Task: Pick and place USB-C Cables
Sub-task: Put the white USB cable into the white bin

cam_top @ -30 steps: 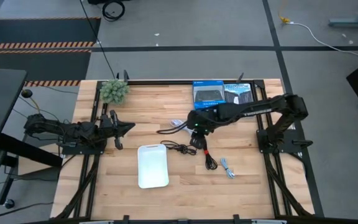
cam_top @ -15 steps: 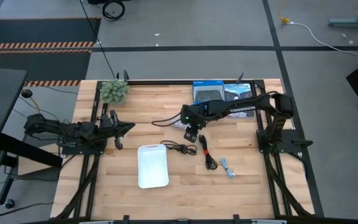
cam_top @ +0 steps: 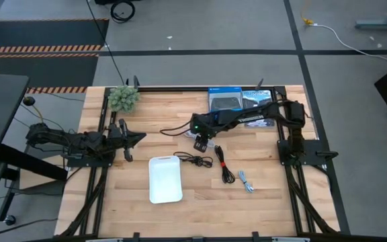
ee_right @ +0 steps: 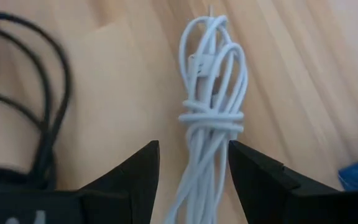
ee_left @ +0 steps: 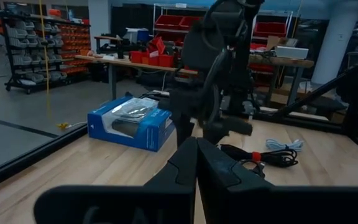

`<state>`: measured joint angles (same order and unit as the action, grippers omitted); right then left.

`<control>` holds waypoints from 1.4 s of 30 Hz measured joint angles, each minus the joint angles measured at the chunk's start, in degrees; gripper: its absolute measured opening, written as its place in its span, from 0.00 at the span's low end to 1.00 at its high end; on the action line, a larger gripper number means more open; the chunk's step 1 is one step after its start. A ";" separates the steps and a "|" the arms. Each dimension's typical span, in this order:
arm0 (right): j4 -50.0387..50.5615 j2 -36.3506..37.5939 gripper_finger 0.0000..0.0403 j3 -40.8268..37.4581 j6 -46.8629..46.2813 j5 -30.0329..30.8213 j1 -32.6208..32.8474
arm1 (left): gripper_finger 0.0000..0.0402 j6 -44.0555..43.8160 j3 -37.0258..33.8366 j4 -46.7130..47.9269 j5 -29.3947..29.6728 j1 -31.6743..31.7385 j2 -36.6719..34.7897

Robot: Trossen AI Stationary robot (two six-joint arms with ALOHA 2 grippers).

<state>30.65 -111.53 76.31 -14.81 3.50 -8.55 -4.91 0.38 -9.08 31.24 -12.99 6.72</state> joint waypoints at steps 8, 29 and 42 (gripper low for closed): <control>-0.21 -2.13 0.49 -0.37 -0.54 1.23 -1.21 | 0.03 0.02 -0.02 -0.02 0.03 0.00 0.00; -0.14 -3.75 0.16 -0.37 0.87 -0.64 -1.71 | 0.03 0.00 -0.02 -0.04 0.00 0.00 0.00; 8.07 -3.75 0.15 7.58 2.97 -2.23 -1.61 | 0.03 0.00 -0.01 -0.06 -0.01 0.01 0.00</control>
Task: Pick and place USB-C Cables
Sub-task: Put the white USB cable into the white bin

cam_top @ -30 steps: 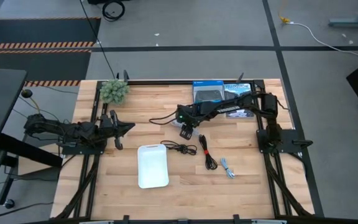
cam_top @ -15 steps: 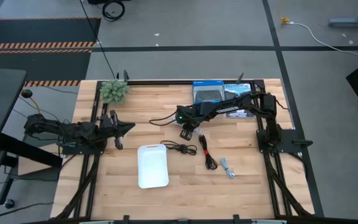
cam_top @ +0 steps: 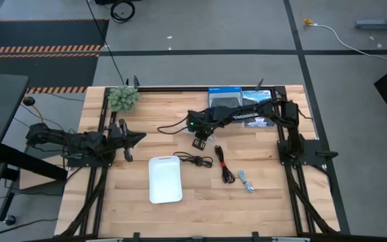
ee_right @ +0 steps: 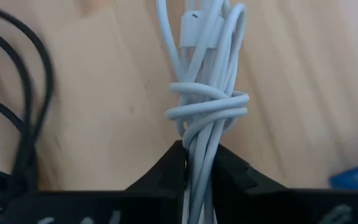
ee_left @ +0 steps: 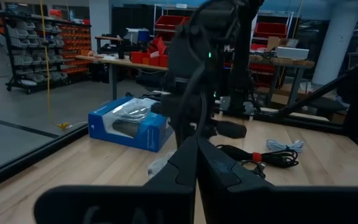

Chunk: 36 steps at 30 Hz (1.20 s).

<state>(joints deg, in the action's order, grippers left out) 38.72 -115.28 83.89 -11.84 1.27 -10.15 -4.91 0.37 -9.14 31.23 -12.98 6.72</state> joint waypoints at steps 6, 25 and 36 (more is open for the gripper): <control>4.76 0.00 0.14 6.51 0.96 0.30 0.00 | 0.03 0.02 0.01 -0.01 -0.01 -0.01 0.00; 15.63 0.07 0.14 20.37 1.53 1.98 0.01 | 0.03 0.02 0.01 -0.01 0.01 0.01 0.00; 17.26 0.09 0.14 31.37 2.91 0.22 1.84 | 0.03 0.05 0.00 -0.01 0.00 0.01 0.00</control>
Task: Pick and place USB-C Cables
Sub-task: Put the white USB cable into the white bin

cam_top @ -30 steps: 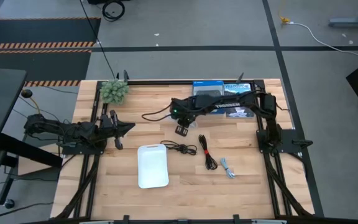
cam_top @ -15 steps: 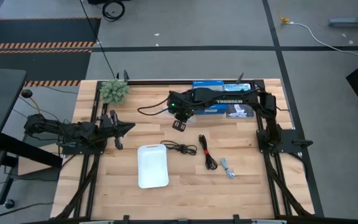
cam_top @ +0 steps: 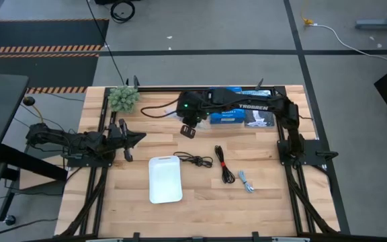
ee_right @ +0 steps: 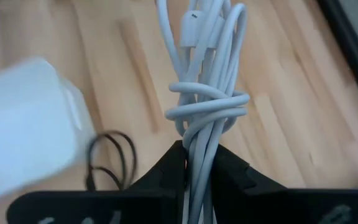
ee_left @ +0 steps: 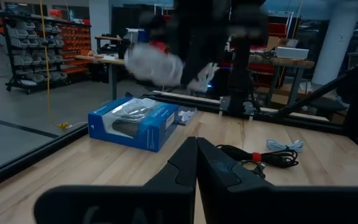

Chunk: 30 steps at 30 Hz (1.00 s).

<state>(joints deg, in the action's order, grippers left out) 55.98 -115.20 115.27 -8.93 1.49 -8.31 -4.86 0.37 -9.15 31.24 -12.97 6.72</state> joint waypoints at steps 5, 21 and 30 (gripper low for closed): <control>0.01 0.00 0.14 5.85 0.86 -0.12 1.69 | 0.03 -0.01 0.01 0.00 -0.01 0.00 0.00; -0.50 0.00 0.14 18.15 2.51 -0.16 6.01 | 0.03 0.02 0.01 0.00 0.01 -0.02 0.00; -5.26 0.71 0.14 19.78 1.57 -0.12 8.27 | 0.03 0.02 0.01 0.00 -0.01 0.00 0.02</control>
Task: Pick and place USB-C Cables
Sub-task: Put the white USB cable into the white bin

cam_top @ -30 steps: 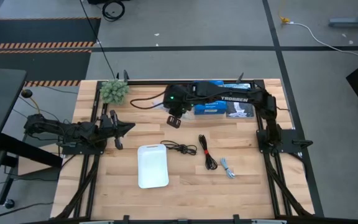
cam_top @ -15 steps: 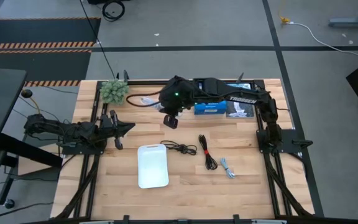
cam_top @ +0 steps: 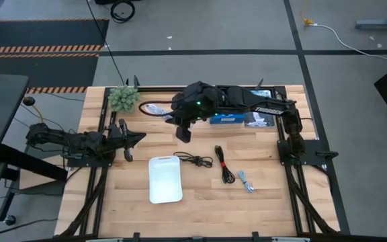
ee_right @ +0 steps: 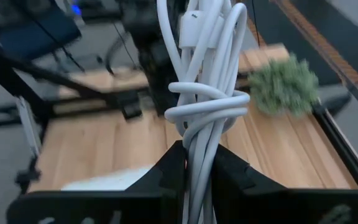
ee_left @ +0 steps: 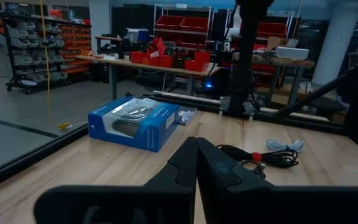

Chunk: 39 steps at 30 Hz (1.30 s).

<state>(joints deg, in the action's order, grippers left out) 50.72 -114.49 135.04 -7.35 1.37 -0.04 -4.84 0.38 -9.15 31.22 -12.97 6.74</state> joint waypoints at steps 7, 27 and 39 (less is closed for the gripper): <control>-3.42 0.97 0.14 0.02 -0.03 -1.03 1.50 | 0.03 -0.05 0.00 0.06 0.01 0.00 0.00; -9.09 0.14 0.14 -0.07 6.87 -1.03 5.81 | 0.03 -0.04 -0.01 0.02 0.00 0.00 0.00; -20.07 -0.02 0.14 -9.39 11.53 -1.48 6.40 | 0.03 0.00 -0.02 0.02 0.00 -0.02 0.00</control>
<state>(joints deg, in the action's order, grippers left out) 30.65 -114.51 125.65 4.17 -0.11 6.35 -4.84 0.36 -9.13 31.22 -12.99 6.74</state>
